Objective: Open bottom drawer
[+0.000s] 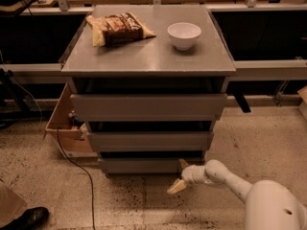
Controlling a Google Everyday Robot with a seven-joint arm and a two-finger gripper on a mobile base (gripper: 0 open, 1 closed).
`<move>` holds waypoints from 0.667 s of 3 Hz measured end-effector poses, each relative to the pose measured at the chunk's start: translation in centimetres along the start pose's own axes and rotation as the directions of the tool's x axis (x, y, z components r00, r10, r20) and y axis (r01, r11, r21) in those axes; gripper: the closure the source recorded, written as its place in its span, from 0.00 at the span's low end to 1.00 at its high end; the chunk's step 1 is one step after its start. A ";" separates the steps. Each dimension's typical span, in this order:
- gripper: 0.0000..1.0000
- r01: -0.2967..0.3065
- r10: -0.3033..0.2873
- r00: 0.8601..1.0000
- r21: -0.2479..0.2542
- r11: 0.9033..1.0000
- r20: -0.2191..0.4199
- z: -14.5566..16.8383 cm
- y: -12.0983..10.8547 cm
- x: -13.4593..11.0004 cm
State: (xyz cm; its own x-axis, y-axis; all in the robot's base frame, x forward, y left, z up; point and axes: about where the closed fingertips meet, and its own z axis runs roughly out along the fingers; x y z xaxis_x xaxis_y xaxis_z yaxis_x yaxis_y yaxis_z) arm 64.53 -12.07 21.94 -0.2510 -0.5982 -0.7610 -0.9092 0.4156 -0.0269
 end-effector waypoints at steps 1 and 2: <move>0.00 0.007 -0.008 1.000 0.040 0.999 0.007 0.6 -2.6 0.2; 0.00 0.011 -0.012 1.000 0.071 0.997 0.011 1.2 -4.5 0.4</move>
Offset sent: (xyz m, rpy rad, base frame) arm 0.0690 -0.0250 -0.0125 -0.0209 -0.0884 -0.0797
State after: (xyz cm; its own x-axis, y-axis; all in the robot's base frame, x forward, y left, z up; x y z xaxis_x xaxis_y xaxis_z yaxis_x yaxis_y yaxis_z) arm 68.92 -13.33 20.98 -0.2365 -0.5955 -0.7677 -0.8860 0.4565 -0.0811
